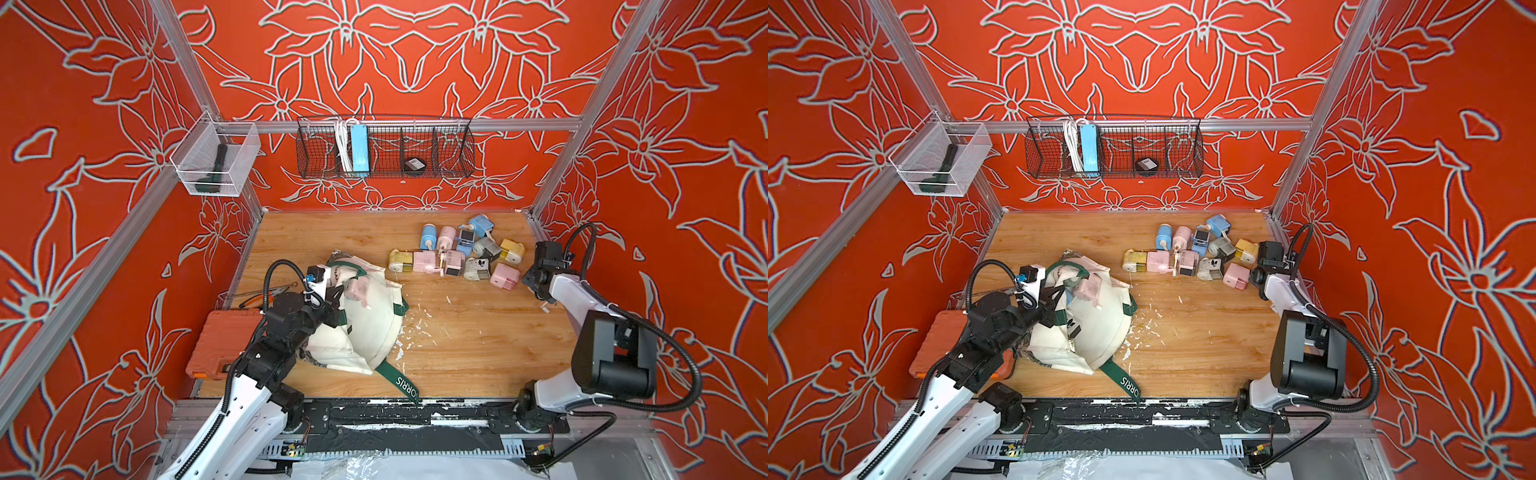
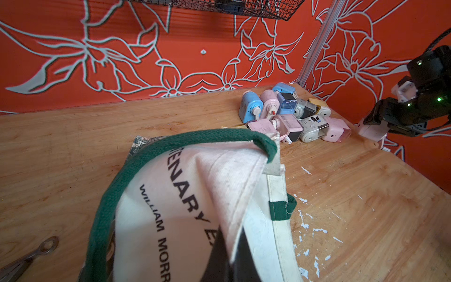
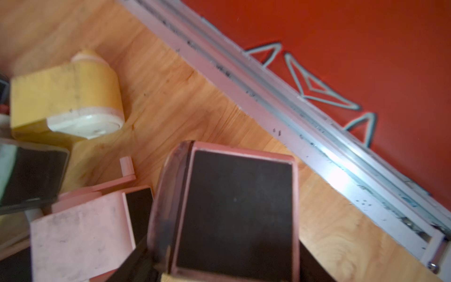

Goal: Take out the pencil sharpeners from the tote bags
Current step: Place the pencil sharpener at the center of the board.

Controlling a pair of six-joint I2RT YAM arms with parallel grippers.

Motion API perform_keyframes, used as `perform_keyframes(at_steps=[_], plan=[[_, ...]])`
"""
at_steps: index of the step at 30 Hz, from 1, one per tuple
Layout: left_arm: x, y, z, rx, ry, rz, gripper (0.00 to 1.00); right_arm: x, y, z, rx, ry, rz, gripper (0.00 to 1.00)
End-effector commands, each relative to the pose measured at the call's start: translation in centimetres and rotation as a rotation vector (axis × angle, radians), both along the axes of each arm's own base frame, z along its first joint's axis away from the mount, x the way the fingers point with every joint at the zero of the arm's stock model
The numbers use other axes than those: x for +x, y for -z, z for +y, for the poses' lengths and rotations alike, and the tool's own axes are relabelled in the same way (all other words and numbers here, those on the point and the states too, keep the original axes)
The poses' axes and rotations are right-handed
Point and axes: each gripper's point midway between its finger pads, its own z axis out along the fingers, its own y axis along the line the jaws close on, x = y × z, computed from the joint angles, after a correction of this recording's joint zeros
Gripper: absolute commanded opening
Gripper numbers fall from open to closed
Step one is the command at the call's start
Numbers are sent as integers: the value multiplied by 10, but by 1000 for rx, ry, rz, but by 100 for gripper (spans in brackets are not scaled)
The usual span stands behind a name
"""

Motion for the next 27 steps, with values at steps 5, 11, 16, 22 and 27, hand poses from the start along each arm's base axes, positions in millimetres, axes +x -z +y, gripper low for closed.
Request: perform_keyframes(at_steps=[5,11,16,22,27], plan=[[-5,-14,-7,-29,38,-45,0,23,3,12,63,-44,-39,44],[-5,-14,-7,-30,41,-45,0,32,12,22,89,-75,-40,47],[-4,-12,-8,-29,43,-38,0,35,12,27,105,-84,-52,52],[-4,-12,-8,-27,43,-37,0,33,4,29,102,-79,-55,71],[-4,-12,-8,-28,44,-38,0,30,-7,33,90,-87,-64,81]])
